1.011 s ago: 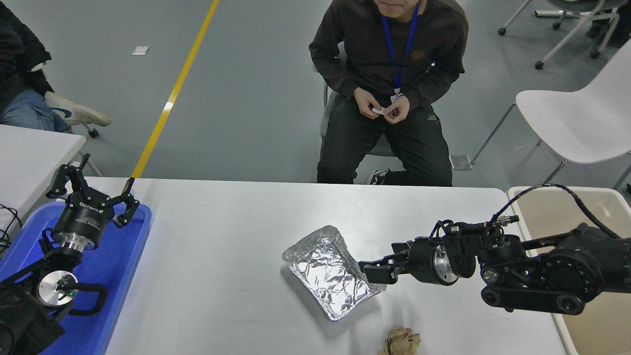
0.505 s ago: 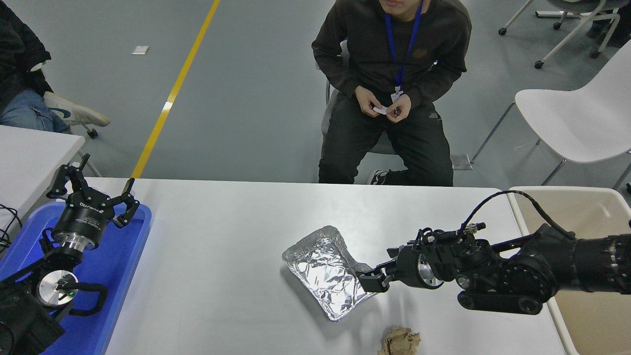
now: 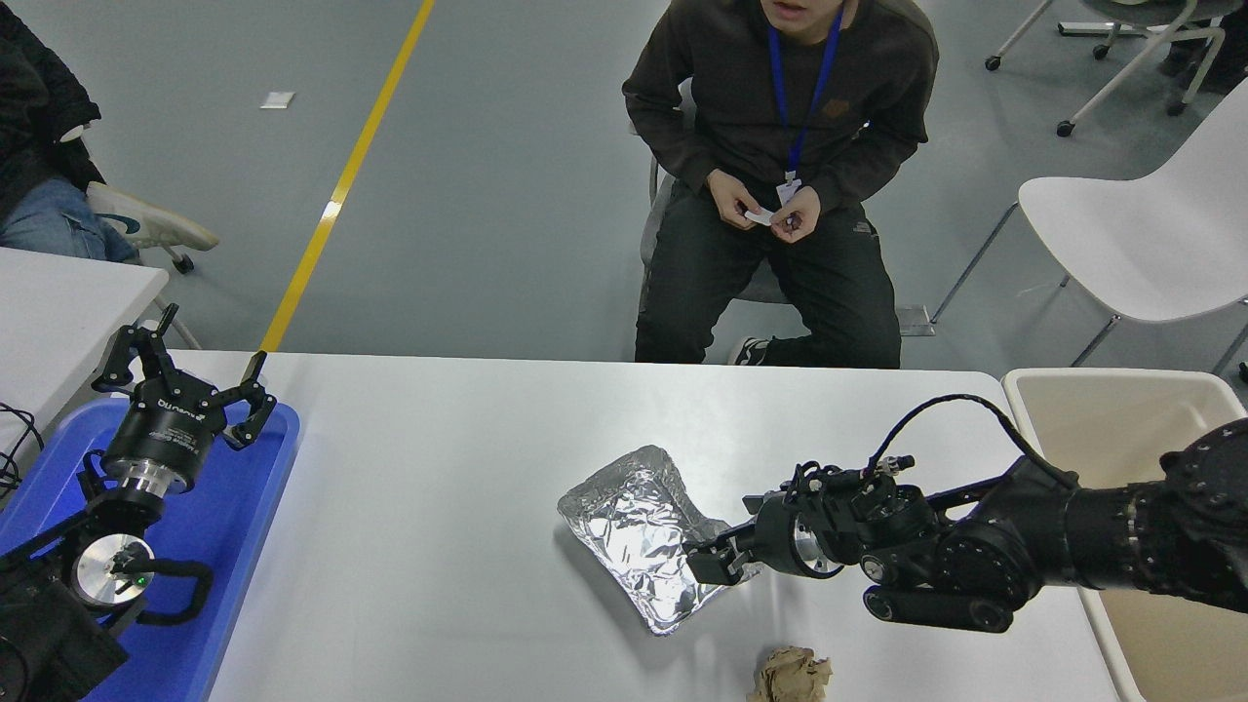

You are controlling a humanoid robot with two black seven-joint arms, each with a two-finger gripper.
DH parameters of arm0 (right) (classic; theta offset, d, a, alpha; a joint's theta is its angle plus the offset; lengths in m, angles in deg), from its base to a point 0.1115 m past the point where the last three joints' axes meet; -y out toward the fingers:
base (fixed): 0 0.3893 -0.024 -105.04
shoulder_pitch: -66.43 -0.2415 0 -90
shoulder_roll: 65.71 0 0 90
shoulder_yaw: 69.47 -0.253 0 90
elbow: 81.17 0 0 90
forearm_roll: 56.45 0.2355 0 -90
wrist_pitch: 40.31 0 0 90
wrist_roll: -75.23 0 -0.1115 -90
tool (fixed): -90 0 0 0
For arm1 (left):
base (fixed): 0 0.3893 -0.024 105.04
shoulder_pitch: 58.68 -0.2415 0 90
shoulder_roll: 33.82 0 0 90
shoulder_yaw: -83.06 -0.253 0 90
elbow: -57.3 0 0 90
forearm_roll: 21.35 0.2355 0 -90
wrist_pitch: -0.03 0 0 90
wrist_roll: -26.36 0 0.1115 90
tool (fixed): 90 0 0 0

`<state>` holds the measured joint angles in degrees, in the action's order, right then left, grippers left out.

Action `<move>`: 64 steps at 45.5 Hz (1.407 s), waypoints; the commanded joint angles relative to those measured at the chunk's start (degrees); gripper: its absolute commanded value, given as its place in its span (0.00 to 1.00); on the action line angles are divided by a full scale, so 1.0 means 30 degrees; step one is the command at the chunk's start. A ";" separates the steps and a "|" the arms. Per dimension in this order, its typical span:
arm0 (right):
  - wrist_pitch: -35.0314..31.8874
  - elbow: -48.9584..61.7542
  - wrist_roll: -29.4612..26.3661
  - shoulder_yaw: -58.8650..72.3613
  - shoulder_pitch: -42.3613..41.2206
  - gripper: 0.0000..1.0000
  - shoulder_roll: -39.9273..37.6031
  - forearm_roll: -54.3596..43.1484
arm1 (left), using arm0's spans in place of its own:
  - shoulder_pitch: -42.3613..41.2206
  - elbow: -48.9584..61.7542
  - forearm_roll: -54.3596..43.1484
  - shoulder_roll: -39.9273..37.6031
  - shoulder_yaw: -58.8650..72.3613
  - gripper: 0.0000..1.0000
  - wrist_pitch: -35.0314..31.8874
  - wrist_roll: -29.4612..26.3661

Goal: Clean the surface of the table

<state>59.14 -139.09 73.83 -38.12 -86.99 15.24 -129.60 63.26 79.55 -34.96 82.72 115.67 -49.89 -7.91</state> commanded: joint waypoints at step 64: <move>0.0158 -0.2516 0.0380 -0.0460 -0.1152 0.00 -0.2433 0.0682 | 0.0019 -0.0003 0.0022 0.0000 -0.0001 1.00 0.0000 0.0000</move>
<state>59.72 -140.79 74.97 -38.41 -87.38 12.84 -128.36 63.29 79.56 -34.95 82.72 115.67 -49.86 -7.91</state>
